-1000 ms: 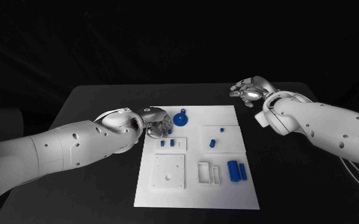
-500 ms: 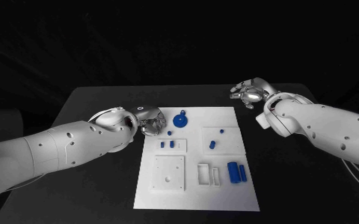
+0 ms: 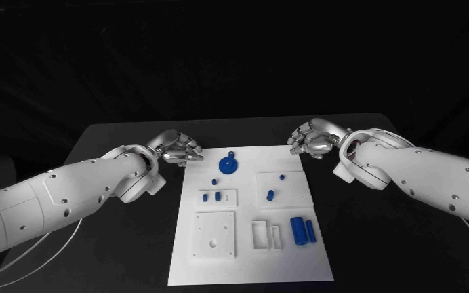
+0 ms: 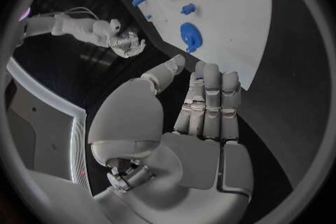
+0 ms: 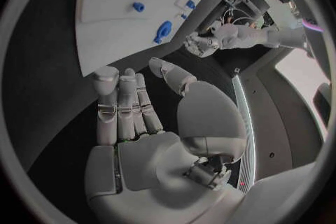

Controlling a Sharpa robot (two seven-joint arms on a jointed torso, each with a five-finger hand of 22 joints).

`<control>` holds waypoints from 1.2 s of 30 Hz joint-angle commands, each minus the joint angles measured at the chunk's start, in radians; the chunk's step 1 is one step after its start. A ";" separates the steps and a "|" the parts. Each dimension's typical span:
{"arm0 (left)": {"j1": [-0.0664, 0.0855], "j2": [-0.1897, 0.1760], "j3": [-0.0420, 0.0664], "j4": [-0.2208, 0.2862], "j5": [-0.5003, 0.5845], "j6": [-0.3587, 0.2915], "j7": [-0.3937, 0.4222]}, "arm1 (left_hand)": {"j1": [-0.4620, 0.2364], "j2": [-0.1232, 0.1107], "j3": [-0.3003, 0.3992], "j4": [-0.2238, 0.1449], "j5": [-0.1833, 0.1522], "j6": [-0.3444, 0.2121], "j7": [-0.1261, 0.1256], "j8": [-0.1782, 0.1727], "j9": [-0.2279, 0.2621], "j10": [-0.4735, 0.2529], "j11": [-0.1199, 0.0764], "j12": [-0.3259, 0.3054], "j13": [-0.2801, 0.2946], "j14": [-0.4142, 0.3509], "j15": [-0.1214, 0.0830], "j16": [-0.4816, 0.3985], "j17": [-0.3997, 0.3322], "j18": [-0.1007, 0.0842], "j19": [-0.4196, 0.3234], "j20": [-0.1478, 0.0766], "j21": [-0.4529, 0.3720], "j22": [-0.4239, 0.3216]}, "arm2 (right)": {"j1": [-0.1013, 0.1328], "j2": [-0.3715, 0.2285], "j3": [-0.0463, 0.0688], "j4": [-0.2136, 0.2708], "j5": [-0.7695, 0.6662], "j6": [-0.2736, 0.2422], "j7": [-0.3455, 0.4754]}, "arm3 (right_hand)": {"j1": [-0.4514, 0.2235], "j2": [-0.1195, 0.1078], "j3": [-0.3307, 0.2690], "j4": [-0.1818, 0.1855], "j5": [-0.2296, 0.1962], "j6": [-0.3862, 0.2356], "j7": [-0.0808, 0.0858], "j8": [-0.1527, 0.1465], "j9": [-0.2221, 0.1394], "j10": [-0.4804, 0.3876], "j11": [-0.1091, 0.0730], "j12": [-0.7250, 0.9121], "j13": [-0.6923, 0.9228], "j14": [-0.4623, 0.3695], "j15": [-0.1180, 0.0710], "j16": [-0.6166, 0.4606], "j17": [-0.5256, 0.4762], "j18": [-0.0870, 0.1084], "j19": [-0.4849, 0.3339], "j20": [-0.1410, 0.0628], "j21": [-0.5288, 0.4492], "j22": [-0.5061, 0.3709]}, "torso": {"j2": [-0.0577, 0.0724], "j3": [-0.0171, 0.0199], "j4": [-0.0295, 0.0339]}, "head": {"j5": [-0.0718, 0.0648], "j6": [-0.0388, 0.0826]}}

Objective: Assemble the parts on the task board

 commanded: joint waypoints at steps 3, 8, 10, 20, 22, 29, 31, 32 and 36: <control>0.001 -0.022 0.000 0.033 0.319 0.025 0.142 | -0.047 0.002 -0.047 -0.008 -0.015 -0.017 -0.002 0.015 0.003 0.006 0.008 0.004 0.005 -0.096 0.037 -0.167 -0.074 0.036 -0.096 0.026 -0.124 -0.062 | -0.018 -0.012 0.000 0.058 -0.333 0.082 -0.030 | 0.032 -0.005 -0.020 -0.003 -0.028 0.009 -0.014 0.011 0.002 0.059 -0.006 -0.068 -0.037 0.017 -0.007 0.011 -0.010 0.154 0.022 -0.001 -0.006 -0.002 | -0.012 0.0007 -0.0016 | -0.006 0.001; 0.001 -0.050 0.000 0.078 0.378 0.038 0.170 | 0.000 0.046 -0.040 -0.070 0.017 -0.024 -0.002 0.027 0.005 -0.007 0.015 -0.006 -0.009 -0.123 0.096 -0.351 -0.137 0.021 -0.154 0.078 -0.201 -0.094 | -0.041 -0.011 -0.001 0.097 -0.490 0.080 -0.085 | 0.052 -0.024 -0.019 0.001 -0.058 0.029 -0.023 0.020 0.002 0.099 -0.010 -0.111 -0.055 0.028 -0.010 0.015 -0.020 0.154 0.035 0.001 -0.013 -0.005 | -0.023 -0.0018 -0.0047 | -0.004 -0.003; 0.001 -0.057 0.000 0.090 0.403 0.038 0.176 | 0.007 0.055 -0.038 -0.084 0.030 -0.027 -0.004 0.031 0.005 -0.014 0.017 -0.008 -0.017 -0.140 0.112 -0.402 -0.148 0.018 -0.179 0.094 -0.220 -0.098 | -0.050 -0.010 -0.002 0.110 -0.535 0.080 -0.104 | 0.055 -0.043 0.012 0.013 -0.084 0.041 -0.027 0.023 0.000 0.125 -0.012 -0.144 -0.067 0.034 -0.012 0.016 -0.027 0.154 0.045 0.002 -0.018 -0.009 | -0.027 -0.0021 -0.0041 | -0.004 -0.006; 0.001 -0.066 0.000 0.122 0.461 0.015 0.197 | 0.021 0.060 -0.044 -0.090 0.051 -0.044 -0.008 0.035 -0.003 -0.073 0.029 -0.011 -0.062 -0.219 0.159 -0.543 -0.183 0.005 -0.276 0.141 -0.281 -0.107 | -0.068 0.011 -0.018 0.140 -0.707 -0.012 -0.191 | 0.074 -0.106 0.109 0.056 -0.162 0.066 -0.036 0.026 -0.006 0.185 -0.015 -0.234 -0.100 0.052 -0.013 0.017 -0.050 0.154 0.069 0.003 -0.034 -0.017 | -0.036 -0.0058 -0.0045 | -0.001 -0.016; 0.001 -0.066 0.000 0.123 0.462 0.019 0.198 | 0.021 0.060 -0.044 -0.090 0.051 -0.045 -0.008 0.035 -0.004 -0.075 0.030 -0.011 -0.063 -0.219 0.160 -0.545 -0.183 0.005 -0.276 0.142 -0.282 -0.107 | -0.069 0.014 -0.020 0.141 -0.720 -0.019 -0.201 | 0.077 -0.111 0.117 0.060 -0.173 0.065 -0.035 0.025 -0.007 0.186 -0.016 -0.237 -0.101 0.052 -0.012 0.017 -0.051 0.154 0.069 0.003 -0.036 -0.017 | -0.034 -0.0059 -0.0054 | -0.002 -0.016; 0.001 -0.066 0.000 0.127 0.466 0.017 0.201 | 0.018 0.060 -0.048 -0.087 0.053 -0.044 0.001 0.039 -0.005 -0.079 0.045 -0.009 -0.073 -0.204 0.164 -0.552 -0.180 0.010 -0.273 0.146 -0.281 -0.104 | -0.074 0.035 -0.032 0.132 -0.743 -0.025 -0.219 | 0.095 -0.157 0.180 0.111 -0.230 0.065 -0.034 0.021 -0.013 0.194 -0.010 -0.270 -0.112 0.055 -0.011 0.019 -0.059 0.154 0.079 0.002 -0.042 -0.019 | -0.032 -0.0042 -0.0031 | -0.002 -0.019; 0.001 -0.067 0.000 0.127 0.470 0.015 0.202 | 0.016 0.059 -0.049 -0.086 0.052 -0.043 0.002 0.040 -0.005 -0.080 0.047 -0.008 -0.075 -0.203 0.165 -0.554 -0.179 0.011 -0.273 0.147 -0.282 -0.103 | -0.076 0.042 -0.037 0.127 -0.745 -0.022 -0.220 | 0.097 -0.157 0.183 0.112 -0.234 0.065 -0.034 0.021 -0.013 0.198 -0.010 -0.272 -0.112 0.056 -0.011 0.020 -0.059 0.154 0.079 0.002 -0.042 -0.019 | -0.032 -0.0040 -0.0036 | -0.001 -0.021; 0.001 -0.067 0.000 0.127 0.470 0.013 0.202 | 0.015 0.059 -0.049 -0.086 0.052 -0.043 0.003 0.040 -0.005 -0.080 0.047 -0.008 -0.075 -0.203 0.166 -0.554 -0.179 0.011 -0.273 0.147 -0.282 -0.103 | -0.077 0.046 -0.039 0.124 -0.745 -0.022 -0.221 | 0.098 -0.157 0.185 0.113 -0.236 0.066 -0.034 0.021 -0.013 0.200 -0.011 -0.273 -0.112 0.056 -0.011 0.020 -0.060 0.154 0.080 0.002 -0.042 -0.019 | -0.032 -0.0041 -0.0037 | 0.000 -0.022; 0.001 -0.067 0.000 0.127 0.474 0.013 0.204 | 0.011 0.058 -0.051 -0.084 0.052 -0.042 0.005 0.041 -0.006 -0.078 0.047 -0.007 -0.077 -0.200 0.166 -0.557 -0.178 0.013 -0.273 0.149 -0.282 -0.103 | -0.084 0.057 -0.042 0.116 -0.751 -0.029 -0.226 | 0.101 -0.157 0.194 0.120 -0.246 0.068 -0.035 0.022 -0.014 0.208 -0.012 -0.277 -0.112 0.056 -0.013 0.022 -0.061 0.154 0.082 0.002 -0.043 -0.017 | -0.032 -0.0041 -0.0040 | 0.000 -0.024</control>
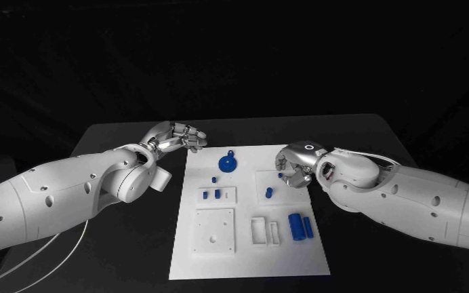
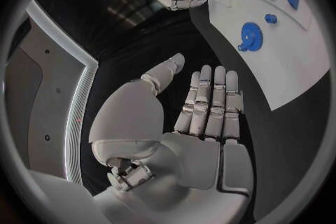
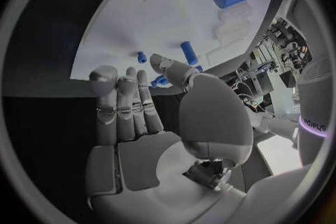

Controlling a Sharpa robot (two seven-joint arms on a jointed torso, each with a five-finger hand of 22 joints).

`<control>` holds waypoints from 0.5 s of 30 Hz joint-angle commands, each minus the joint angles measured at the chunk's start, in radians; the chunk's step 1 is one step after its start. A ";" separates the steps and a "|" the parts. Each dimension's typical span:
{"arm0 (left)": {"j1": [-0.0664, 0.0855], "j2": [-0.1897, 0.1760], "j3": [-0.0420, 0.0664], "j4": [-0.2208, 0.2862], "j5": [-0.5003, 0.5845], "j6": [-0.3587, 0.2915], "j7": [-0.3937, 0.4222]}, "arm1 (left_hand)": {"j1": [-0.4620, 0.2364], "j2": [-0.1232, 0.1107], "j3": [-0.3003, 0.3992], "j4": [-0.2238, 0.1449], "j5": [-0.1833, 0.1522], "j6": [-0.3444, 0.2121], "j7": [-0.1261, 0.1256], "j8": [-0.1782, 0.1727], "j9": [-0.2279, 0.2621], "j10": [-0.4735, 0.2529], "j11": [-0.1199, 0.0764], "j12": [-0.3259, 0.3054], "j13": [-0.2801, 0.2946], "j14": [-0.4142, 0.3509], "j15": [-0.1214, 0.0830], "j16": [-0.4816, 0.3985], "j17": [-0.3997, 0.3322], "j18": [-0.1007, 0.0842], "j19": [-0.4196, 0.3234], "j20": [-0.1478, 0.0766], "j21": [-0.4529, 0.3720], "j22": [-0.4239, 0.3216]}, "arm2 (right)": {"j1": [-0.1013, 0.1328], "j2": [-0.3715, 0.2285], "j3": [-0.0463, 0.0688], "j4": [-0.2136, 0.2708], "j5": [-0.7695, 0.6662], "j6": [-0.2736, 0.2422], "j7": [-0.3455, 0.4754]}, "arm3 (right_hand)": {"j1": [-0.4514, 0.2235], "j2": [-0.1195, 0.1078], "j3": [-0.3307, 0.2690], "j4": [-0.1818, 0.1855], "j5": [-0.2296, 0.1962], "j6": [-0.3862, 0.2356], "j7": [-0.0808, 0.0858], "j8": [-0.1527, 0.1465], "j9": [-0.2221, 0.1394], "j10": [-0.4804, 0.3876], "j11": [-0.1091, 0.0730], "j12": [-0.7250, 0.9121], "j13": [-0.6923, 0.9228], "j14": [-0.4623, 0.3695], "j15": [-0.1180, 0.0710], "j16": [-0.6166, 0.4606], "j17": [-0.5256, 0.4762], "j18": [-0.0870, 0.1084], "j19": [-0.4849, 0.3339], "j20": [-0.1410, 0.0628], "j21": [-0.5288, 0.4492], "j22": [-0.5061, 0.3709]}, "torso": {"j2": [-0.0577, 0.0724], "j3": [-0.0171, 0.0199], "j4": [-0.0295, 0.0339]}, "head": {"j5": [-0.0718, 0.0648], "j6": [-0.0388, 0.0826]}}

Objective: Assemble the parts on the task board

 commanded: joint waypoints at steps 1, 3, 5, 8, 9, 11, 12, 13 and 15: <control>0.001 0.000 0.001 0.003 0.021 0.001 0.022 | -0.003 0.002 -0.008 0.002 0.004 0.002 0.007 0.007 -0.002 0.001 0.005 -0.001 -0.002 0.010 0.001 -0.003 0.002 0.005 0.000 0.004 -0.004 0.001 | -0.004 0.009 -0.001 -0.011 -0.042 -0.014 -0.023 | 0.007 -0.005 0.012 0.002 -0.009 0.003 0.003 -0.001 -0.001 0.044 0.005 -0.007 0.000 0.003 -0.003 0.007 -0.002 0.156 0.009 -0.001 -0.004 0.002 | 0.000 0.0004 0.0000 | 0.001 -0.002; 0.001 0.000 0.001 0.004 0.021 0.004 0.023 | -0.004 0.002 -0.008 0.003 0.004 0.002 0.007 0.007 -0.002 0.002 0.005 0.000 -0.003 0.010 0.001 -0.004 0.002 0.005 0.000 0.004 -0.004 0.001 | -0.004 0.014 -0.002 -0.018 -0.042 -0.009 -0.021 | 0.009 -0.005 0.016 0.005 -0.013 0.006 0.002 0.000 -0.002 0.049 0.003 -0.009 0.001 0.004 -0.004 0.008 -0.003 0.156 0.010 -0.001 -0.004 0.003 | 0.000 0.0003 0.0007 | 0.001 -0.003; 0.001 0.000 0.001 0.005 0.022 0.006 0.023 | -0.005 0.002 -0.009 0.003 0.003 0.002 0.007 0.007 -0.002 0.002 0.005 0.000 -0.003 0.011 0.001 -0.004 0.002 0.005 0.001 0.004 -0.004 0.001 | -0.007 0.019 -0.006 -0.024 -0.041 -0.007 -0.020 | 0.010 -0.004 0.020 0.007 -0.017 0.009 0.001 0.002 -0.001 0.054 0.002 -0.009 0.002 0.004 -0.005 0.009 -0.003 0.156 0.011 -0.001 -0.004 0.004 | 0.000 0.0001 0.0007 | 0.001 -0.005; 0.001 -0.001 0.001 0.005 0.023 0.007 0.024 | -0.006 0.002 -0.009 0.004 0.003 0.002 0.007 0.007 -0.002 0.003 0.004 0.000 -0.004 0.011 0.001 -0.005 0.003 0.006 0.001 0.004 -0.004 0.002 | -0.012 0.028 -0.009 -0.038 -0.041 -0.005 -0.019 | 0.012 -0.002 0.028 0.011 -0.021 0.015 -0.002 0.005 -0.001 0.063 0.000 -0.010 0.004 0.005 -0.007 0.010 -0.004 0.156 0.013 -0.001 -0.003 0.006 | 0.001 0.0000 0.0001 | 0.003 -0.005; 0.001 -0.001 0.001 0.005 0.024 0.007 0.024 | -0.006 0.002 -0.009 0.004 0.003 0.002 0.007 0.007 -0.002 0.003 0.004 0.000 -0.004 0.012 0.001 -0.005 0.003 0.006 0.001 0.004 -0.004 0.002 | -0.014 0.031 -0.010 -0.042 -0.041 -0.005 -0.019 | 0.013 -0.001 0.030 0.012 -0.022 0.018 -0.003 0.006 -0.001 0.067 -0.001 -0.010 0.005 0.005 -0.008 0.011 -0.005 0.156 0.013 -0.001 -0.003 0.006 | 0.001 0.0000 0.0001 | 0.003 -0.005; 0.001 -0.001 0.001 0.005 0.024 0.007 0.024 | -0.007 0.002 -0.009 0.004 0.003 0.002 0.007 0.008 -0.002 0.003 0.004 0.000 -0.004 0.012 0.001 -0.005 0.003 0.006 0.001 0.004 -0.004 0.002 | -0.017 0.035 -0.010 -0.047 -0.042 -0.008 -0.019 | 0.014 0.001 0.033 0.013 -0.022 0.020 -0.004 0.007 -0.001 0.070 -0.002 -0.010 0.006 0.006 -0.009 0.011 -0.005 0.156 0.014 -0.001 -0.003 0.007 | 0.001 0.0000 -0.0001 | 0.004 -0.006; 0.001 -0.001 0.001 0.005 0.025 0.007 0.024 | -0.007 0.002 -0.009 0.004 0.003 0.002 0.007 0.008 -0.002 0.004 0.004 0.000 -0.004 0.012 0.001 -0.005 0.003 0.006 0.001 0.004 -0.004 0.002 | -0.018 0.037 -0.010 -0.049 -0.042 -0.009 -0.018 | 0.015 0.002 0.036 0.014 -0.023 0.021 -0.004 0.007 -0.001 0.071 -0.003 -0.011 0.007 0.006 -0.010 0.012 -0.005 0.156 0.014 -0.001 -0.003 0.008 | 0.001 0.0003 -0.0004 | 0.004 -0.006; 0.001 -0.001 0.001 0.006 0.027 0.008 0.024 | -0.007 0.003 -0.009 0.004 0.003 0.002 0.007 0.008 -0.002 0.004 0.004 0.001 -0.004 0.012 0.000 -0.005 0.003 0.006 0.001 0.004 -0.004 0.002 | -0.020 0.039 -0.010 -0.052 -0.042 -0.010 -0.017 | 0.016 0.004 0.039 0.014 -0.024 0.023 -0.005 0.008 -0.001 0.074 -0.003 -0.011 0.008 0.006 -0.010 0.012 -0.006 0.156 0.015 -0.002 -0.002 0.008 | 0.000 0.0003 -0.0002 | 0.005 -0.007; 0.001 -0.001 0.001 0.006 0.028 0.010 0.023 | -0.007 0.003 -0.009 0.005 0.003 0.002 0.007 0.008 -0.002 0.004 0.004 0.001 -0.004 0.013 0.000 -0.006 0.003 0.006 0.001 0.004 -0.004 0.002 | -0.022 0.044 -0.011 -0.057 -0.042 -0.008 -0.016 | 0.018 0.007 0.043 0.015 -0.025 0.027 -0.006 0.009 -0.001 0.078 -0.005 -0.011 0.009 0.007 -0.011 0.013 -0.006 0.156 0.016 -0.002 -0.002 0.010 | 0.000 0.0004 -0.0002 | 0.005 -0.007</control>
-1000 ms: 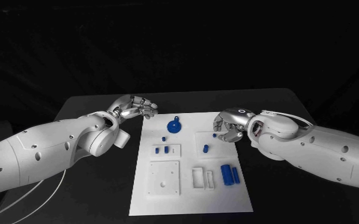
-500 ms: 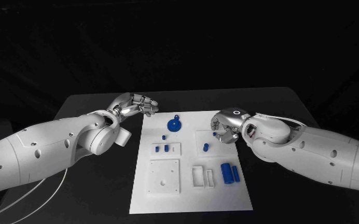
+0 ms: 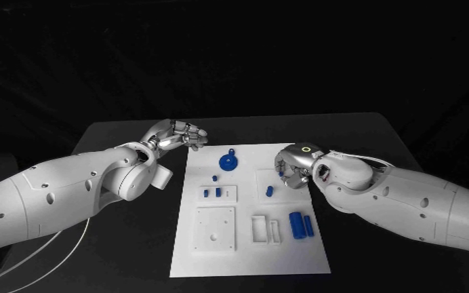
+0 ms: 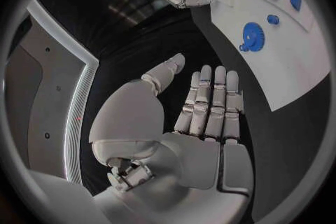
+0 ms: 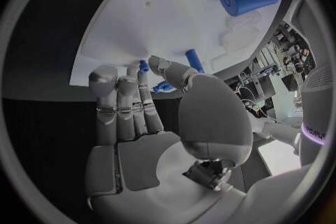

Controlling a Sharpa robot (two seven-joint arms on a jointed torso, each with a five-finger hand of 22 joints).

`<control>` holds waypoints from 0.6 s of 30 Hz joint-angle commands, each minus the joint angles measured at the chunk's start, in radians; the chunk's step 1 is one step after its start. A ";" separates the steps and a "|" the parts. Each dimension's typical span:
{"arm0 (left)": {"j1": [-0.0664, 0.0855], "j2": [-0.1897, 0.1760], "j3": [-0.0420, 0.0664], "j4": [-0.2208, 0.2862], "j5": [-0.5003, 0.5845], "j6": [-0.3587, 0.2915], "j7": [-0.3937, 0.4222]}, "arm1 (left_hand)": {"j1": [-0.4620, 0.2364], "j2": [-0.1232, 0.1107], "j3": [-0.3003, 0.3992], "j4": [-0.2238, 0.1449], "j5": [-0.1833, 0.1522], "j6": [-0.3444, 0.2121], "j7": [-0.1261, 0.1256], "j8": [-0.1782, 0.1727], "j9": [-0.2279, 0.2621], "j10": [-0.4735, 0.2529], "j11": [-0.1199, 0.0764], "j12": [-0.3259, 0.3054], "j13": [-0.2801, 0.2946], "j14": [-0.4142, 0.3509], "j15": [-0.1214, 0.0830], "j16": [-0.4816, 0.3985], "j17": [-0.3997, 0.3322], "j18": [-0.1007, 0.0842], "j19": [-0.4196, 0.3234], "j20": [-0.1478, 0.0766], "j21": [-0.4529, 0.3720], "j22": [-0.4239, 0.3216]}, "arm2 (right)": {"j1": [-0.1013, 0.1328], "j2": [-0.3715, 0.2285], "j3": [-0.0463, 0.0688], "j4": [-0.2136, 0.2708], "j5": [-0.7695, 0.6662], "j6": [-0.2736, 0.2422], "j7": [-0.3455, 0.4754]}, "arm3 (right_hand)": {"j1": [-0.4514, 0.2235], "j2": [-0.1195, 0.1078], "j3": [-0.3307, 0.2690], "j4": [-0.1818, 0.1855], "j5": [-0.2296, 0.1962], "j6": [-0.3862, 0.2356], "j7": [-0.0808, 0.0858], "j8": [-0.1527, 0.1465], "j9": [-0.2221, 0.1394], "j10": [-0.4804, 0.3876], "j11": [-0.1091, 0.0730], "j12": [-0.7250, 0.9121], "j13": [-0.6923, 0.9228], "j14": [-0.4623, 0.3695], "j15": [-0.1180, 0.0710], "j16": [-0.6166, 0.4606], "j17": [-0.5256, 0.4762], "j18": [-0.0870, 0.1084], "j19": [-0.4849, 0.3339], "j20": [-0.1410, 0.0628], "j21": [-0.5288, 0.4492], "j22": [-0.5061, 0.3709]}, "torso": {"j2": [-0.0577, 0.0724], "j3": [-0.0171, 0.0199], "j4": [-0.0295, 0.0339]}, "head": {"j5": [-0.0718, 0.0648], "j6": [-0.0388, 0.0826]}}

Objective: Assemble the parts on the task board

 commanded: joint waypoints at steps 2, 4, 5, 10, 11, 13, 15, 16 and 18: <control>0.001 0.000 0.001 0.004 0.013 0.011 0.016 | -0.008 0.003 -0.007 0.002 0.003 0.002 0.007 0.004 -0.002 0.004 0.004 0.001 -0.001 0.006 0.001 -0.006 0.002 0.014 0.001 0.004 -0.004 0.002 | -0.009 0.011 -0.002 -0.013 -0.017 0.006 -0.001 | 0.008 0.010 0.013 0.002 -0.011 0.013 -0.005 0.006 -0.001 0.067 -0.005 -0.004 0.001 -0.002 -0.010 0.008 -0.002 0.156 0.010 -0.002 -0.001 0.004 | 0.000 0.0003 -0.0003 | 0.002 -0.001; 0.001 -0.001 0.001 0.004 0.013 0.011 0.016 | -0.008 0.003 -0.007 0.002 0.003 0.002 0.007 0.004 -0.002 0.004 0.004 0.001 -0.002 0.006 0.001 -0.006 0.002 0.014 0.001 0.004 -0.004 0.002 | -0.013 0.014 -0.004 -0.018 -0.017 0.009 0.001 | 0.008 0.013 0.016 0.001 -0.015 0.016 -0.006 0.007 -0.001 0.070 -0.006 -0.005 0.002 -0.002 -0.011 0.009 -0.002 0.156 0.010 -0.003 0.000 0.005 | 0.000 0.0003 -0.0004 | 0.002 -0.002; 0.001 -0.001 0.001 0.004 0.013 0.011 0.016 | -0.008 0.003 -0.007 0.003 0.003 0.002 0.007 0.004 -0.002 0.004 0.004 0.001 -0.002 0.006 0.000 -0.006 0.002 0.014 0.001 0.004 -0.004 0.002 | -0.016 0.015 -0.005 -0.018 -0.017 0.010 0.002 | 0.007 0.015 0.017 0.001 -0.016 0.018 -0.006 0.007 -0.001 0.072 -0.007 -0.005 0.003 -0.002 -0.011 0.010 -0.002 0.156 0.010 -0.003 0.000 0.006 | 0.000 0.0003 -0.0006 | 0.002 -0.002; 0.001 0.000 0.001 0.003 0.013 0.016 0.014 | -0.009 0.004 -0.007 0.003 0.003 0.003 0.007 0.005 -0.002 0.005 0.003 0.001 -0.002 0.008 0.000 -0.006 0.003 0.014 0.002 0.004 -0.004 0.002 | -0.027 0.018 -0.005 -0.023 -0.026 0.013 0.003 | 0.006 0.032 0.024 -0.009 -0.030 0.043 -0.017 0.018 0.002 0.102 -0.016 0.001 0.016 0.004 -0.020 0.017 -0.001 0.156 0.016 -0.007 0.013 0.020 | 0.000 0.0004 -0.0013 | 0.003 -0.006; 0.001 0.000 0.001 0.003 0.013 0.016 0.014 | -0.009 0.004 -0.007 0.003 0.003 0.003 0.006 0.005 -0.002 0.005 0.003 0.001 -0.003 0.008 0.000 -0.006 0.003 0.014 0.002 0.004 -0.004 0.002 | -0.028 0.018 -0.005 -0.023 -0.033 0.015 0.000 | 0.006 0.035 0.024 -0.013 -0.031 0.049 -0.020 0.021 0.003 0.109 -0.019 0.002 0.020 0.007 -0.023 0.020 -0.001 0.156 0.018 -0.008 0.018 0.025 | 0.000 0.0004 -0.0014 | 0.004 -0.006; 0.001 0.000 0.001 0.002 0.013 0.017 0.014 | -0.009 0.004 -0.007 0.003 0.002 0.003 0.006 0.005 -0.002 0.005 0.003 0.001 -0.003 0.008 0.000 -0.007 0.003 0.014 0.002 0.004 -0.005 0.002 | -0.029 0.019 -0.005 -0.023 -0.045 0.017 -0.003 | 0.007 0.045 0.026 -0.024 -0.031 0.063 -0.025 0.027 0.005 0.124 -0.025 0.006 0.029 0.014 -0.030 0.026 0.002 0.156 0.022 -0.013 0.033 0.038 | 0.000 0.0008 -0.0013 | 0.003 -0.007; 0.001 0.000 0.001 0.002 0.013 0.021 0.013 | -0.009 0.004 -0.007 0.003 0.002 0.003 0.006 0.005 -0.002 0.005 0.003 0.001 -0.003 0.008 0.000 -0.007 0.003 0.014 0.002 0.004 -0.005 0.002 | -0.030 0.019 -0.005 -0.021 -0.055 0.022 -0.007 | 0.015 0.055 0.034 -0.039 -0.029 0.082 -0.033 0.036 0.010 0.144 -0.033 0.013 0.040 0.017 -0.037 0.029 0.003 0.156 0.021 -0.019 0.044 0.044 | 0.000 0.0007 -0.0012 | 0.001 -0.008; 0.001 0.000 0.001 0.001 0.013 0.021 0.013 | -0.009 0.004 -0.007 0.003 0.002 0.003 0.006 0.005 -0.002 0.005 0.003 0.001 -0.003 0.008 0.000 -0.007 0.003 0.014 0.002 0.004 -0.005 0.002 | -0.030 0.019 -0.005 -0.020 -0.059 0.025 -0.008 | 0.015 0.056 0.035 -0.041 -0.029 0.086 -0.035 0.038 0.011 0.148 -0.035 0.014 0.043 0.018 -0.039 0.030 0.003 0.156 0.022 -0.020 0.047 0.045 | 0.000 0.0007 -0.0011 | 0.001 -0.008; 0.001 0.000 0.001 0.000 0.013 0.020 0.013 | -0.009 0.004 -0.007 0.003 0.002 0.003 0.006 0.006 -0.002 0.005 0.003 0.001 -0.003 0.009 0.000 -0.007 0.003 0.014 0.002 0.004 -0.005 0.002 | -0.031 0.020 -0.005 -0.019 -0.067 0.027 -0.011 | 0.011 0.058 0.037 -0.049 -0.028 0.098 -0.040 0.043 0.015 0.160 -0.041 0.017 0.051 0.026 -0.044 0.032 0.003 0.156 0.024 -0.023 0.061 0.046 | 0.000 0.0008 -0.0013 | 0.000 -0.008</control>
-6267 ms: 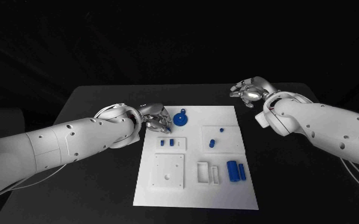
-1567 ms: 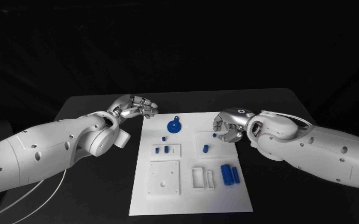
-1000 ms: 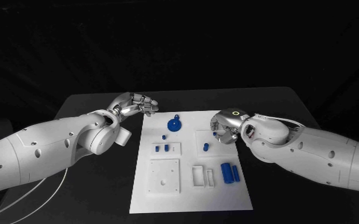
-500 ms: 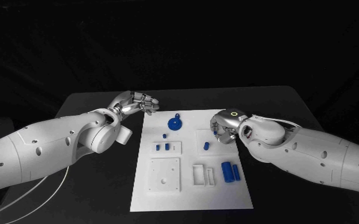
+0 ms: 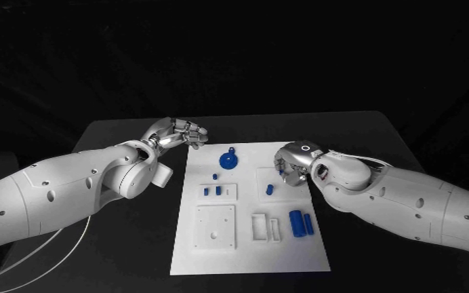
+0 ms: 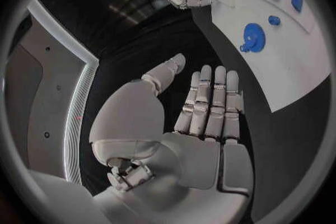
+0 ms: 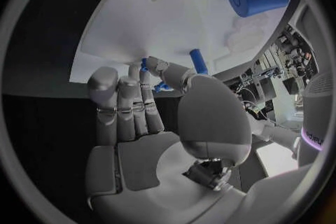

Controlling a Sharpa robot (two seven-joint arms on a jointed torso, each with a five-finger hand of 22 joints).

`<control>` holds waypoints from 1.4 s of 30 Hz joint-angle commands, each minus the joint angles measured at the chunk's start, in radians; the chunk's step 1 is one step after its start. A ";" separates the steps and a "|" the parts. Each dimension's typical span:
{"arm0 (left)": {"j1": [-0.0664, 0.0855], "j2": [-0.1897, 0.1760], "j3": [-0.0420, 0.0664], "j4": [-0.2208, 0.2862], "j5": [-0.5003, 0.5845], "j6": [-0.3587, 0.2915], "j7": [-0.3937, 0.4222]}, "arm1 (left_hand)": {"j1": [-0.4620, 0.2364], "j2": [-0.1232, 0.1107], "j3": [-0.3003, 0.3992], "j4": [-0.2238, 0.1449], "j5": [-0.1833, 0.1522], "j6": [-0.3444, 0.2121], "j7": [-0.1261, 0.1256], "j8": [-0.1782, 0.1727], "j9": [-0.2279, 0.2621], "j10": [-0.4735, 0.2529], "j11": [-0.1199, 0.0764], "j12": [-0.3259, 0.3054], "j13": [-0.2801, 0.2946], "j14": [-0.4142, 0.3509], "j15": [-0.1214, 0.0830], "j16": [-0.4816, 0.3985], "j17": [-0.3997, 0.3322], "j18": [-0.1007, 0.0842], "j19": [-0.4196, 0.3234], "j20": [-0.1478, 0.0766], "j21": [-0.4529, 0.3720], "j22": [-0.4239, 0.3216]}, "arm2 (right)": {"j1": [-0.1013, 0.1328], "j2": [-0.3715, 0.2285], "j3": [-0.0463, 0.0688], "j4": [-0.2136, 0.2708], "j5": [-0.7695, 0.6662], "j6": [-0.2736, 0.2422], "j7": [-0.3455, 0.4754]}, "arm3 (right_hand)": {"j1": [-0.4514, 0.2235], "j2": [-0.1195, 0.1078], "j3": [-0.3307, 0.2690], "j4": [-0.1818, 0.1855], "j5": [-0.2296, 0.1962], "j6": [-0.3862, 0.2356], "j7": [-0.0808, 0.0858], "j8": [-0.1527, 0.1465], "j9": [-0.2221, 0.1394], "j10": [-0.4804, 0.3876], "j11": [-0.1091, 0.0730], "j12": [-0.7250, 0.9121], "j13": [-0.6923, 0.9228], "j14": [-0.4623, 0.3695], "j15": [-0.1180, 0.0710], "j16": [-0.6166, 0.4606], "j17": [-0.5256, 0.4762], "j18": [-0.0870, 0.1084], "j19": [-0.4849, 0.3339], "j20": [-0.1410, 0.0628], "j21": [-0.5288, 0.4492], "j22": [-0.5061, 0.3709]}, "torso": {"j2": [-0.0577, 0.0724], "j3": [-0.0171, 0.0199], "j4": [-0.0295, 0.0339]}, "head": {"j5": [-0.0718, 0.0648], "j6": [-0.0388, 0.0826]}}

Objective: Assemble the parts on the task board

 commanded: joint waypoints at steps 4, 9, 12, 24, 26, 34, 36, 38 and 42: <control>0.001 0.000 0.001 -0.002 0.008 0.020 0.014 | -0.008 0.005 -0.004 0.000 0.002 0.003 0.006 0.006 -0.001 0.005 0.003 0.001 -0.002 0.009 0.000 -0.007 0.002 0.018 0.002 0.004 -0.005 0.002 | -0.018 0.002 -0.010 0.006 -0.046 0.052 -0.009 | -0.007 0.008 0.004 -0.016 0.006 0.021 -0.007 0.010 0.007 0.108 -0.006 0.004 0.017 0.006 -0.016 0.005 -0.001 0.163 0.001 -0.011 0.025 0.025 | 0.000 0.0008 -0.0009 | -0.002 -0.003; 0.001 0.000 0.001 -0.004 0.008 0.021 0.016 | -0.008 0.004 -0.004 -0.001 0.002 0.004 0.006 0.006 -0.001 0.005 0.003 0.001 -0.003 0.010 0.000 -0.008 0.002 0.018 0.002 0.004 -0.005 0.002 | -0.020 0.000 -0.010 0.010 -0.046 0.042 -0.009 | -0.012 0.006 0.008 -0.021 0.017 0.030 -0.010 0.012 0.010 0.117 -0.009 0.003 0.025 0.010 -0.019 0.005 -0.001 0.163 0.000 -0.015 0.037 0.024 | 0.000 0.0005 -0.0006 | -0.005 -0.005; 0.001 0.000 0.001 -0.005 0.008 0.019 0.016 | -0.007 0.004 -0.004 -0.002 0.002 0.004 0.006 0.007 -0.001 0.005 0.004 0.001 -0.003 0.010 -0.001 -0.008 0.002 0.018 0.002 0.004 -0.005 0.002 | -0.020 0.000 -0.010 0.012 -0.046 0.032 -0.009 | -0.015 0.005 0.010 -0.022 0.025 0.034 -0.012 0.013 0.011 0.121 -0.011 0.003 0.030 0.012 -0.021 0.006 -0.002 0.163 -0.001 -0.017 0.042 0.023 | 0.000 0.0004 0.0001 | -0.005 -0.006; 0.001 0.004 0.001 -0.012 0.008 0.018 0.017 | -0.006 0.004 -0.004 -0.003 0.003 0.004 0.006 0.007 -0.002 0.004 0.004 0.000 -0.005 0.010 -0.001 -0.010 0.003 0.018 0.002 0.004 -0.006 0.002 | -0.021 -0.005 -0.010 0.013 -0.032 -0.018 -0.019 | -0.019 0.002 0.014 -0.022 0.034 0.040 -0.014 0.015 0.014 0.128 -0.014 0.002 0.037 0.015 -0.024 0.005 -0.002 0.163 -0.002 -0.020 0.047 0.022 | 0.000 0.0000 0.0004 | -0.004 -0.004; 0.001 0.005 0.001 -0.016 0.008 0.018 0.017 | -0.006 0.004 -0.004 -0.003 0.003 0.004 0.006 0.007 -0.002 0.004 0.004 0.000 -0.005 0.010 0.000 -0.010 0.003 0.018 0.002 0.004 -0.006 0.002 | -0.020 -0.009 -0.010 0.018 -0.024 -0.017 -0.018 | -0.019 0.002 0.015 -0.022 0.035 0.041 -0.015 0.015 0.014 0.129 -0.014 0.002 0.037 0.015 -0.024 0.005 -0.002 0.163 -0.002 -0.020 0.048 0.022 | -0.001 0.0001 0.0006 | -0.004 -0.004; 0.001 0.008 0.001 -0.030 0.008 0.018 0.016 | -0.007 0.004 -0.004 -0.003 0.003 0.003 0.006 0.007 -0.002 0.003 0.004 0.000 -0.006 0.011 0.000 -0.011 0.004 0.018 0.002 0.004 -0.006 0.003 | -0.018 -0.034 0.023 0.049 0.038 0.001 -0.002 | -0.023 0.002 0.017 -0.020 0.040 0.042 -0.015 0.014 0.015 0.131 -0.015 0.001 0.040 0.015 -0.025 0.005 -0.002 0.163 -0.002 -0.022 0.049 0.021 | -0.001 0.0005 -0.0005 | -0.001 -0.002; 0.001 0.008 0.001 -0.034 0.008 0.017 0.016 | -0.007 0.004 -0.004 -0.003 0.003 0.003 0.006 0.008 -0.002 0.003 0.004 0.000 -0.006 0.011 0.000 -0.012 0.004 0.018 0.002 0.004 -0.006 0.003 | -0.015 -0.039 0.035 0.056 0.066 0.009 0.003 | -0.024 0.003 0.017 -0.020 0.042 0.042 -0.015 0.014 0.015 0.131 -0.015 0.000 0.041 0.015 -0.025 0.005 -0.002 0.163 -0.002 -0.022 0.050 0.021 | -0.001 0.0005 -0.0007 | -0.001 -0.001; 0.001 0.008 0.001 -0.036 0.008 0.017 0.016 | -0.006 0.003 -0.004 -0.003 0.003 0.003 0.006 0.008 -0.002 0.003 0.004 0.000 -0.006 0.011 0.000 -0.012 0.004 0.018 0.002 0.004 -0.006 0.003 | -0.011 -0.044 0.041 0.063 0.079 0.011 0.006 | -0.024 0.003 0.017 -0.020 0.043 0.042 -0.015 0.014 0.016 0.131 -0.015 0.000 0.042 0.015 -0.025 0.004 -0.002 0.163 -0.003 -0.023 0.050 0.021 | 0.000 0.0006 -0.0007 | -0.001 -0.001; 0.001 0.009 0.001 -0.040 0.008 0.017 0.016 | -0.006 0.003 -0.004 -0.003 0.003 0.003 0.006 0.008 -0.002 0.003 0.004 0.000 -0.007 0.011 0.000 -0.012 0.004 0.018 0.002 0.004 -0.006 0.003 | -0.002 -0.053 0.049 0.073 0.110 0.013 0.012 | -0.028 0.005 0.015 -0.022 0.050 0.042 -0.015 0.013 0.016 0.130 -0.015 -0.002 0.044 0.014 -0.025 0.004 -0.002 0.163 -0.004 -0.024 0.051 0.020 | 0.000 0.0006 -0.0011 | -0.002 0.001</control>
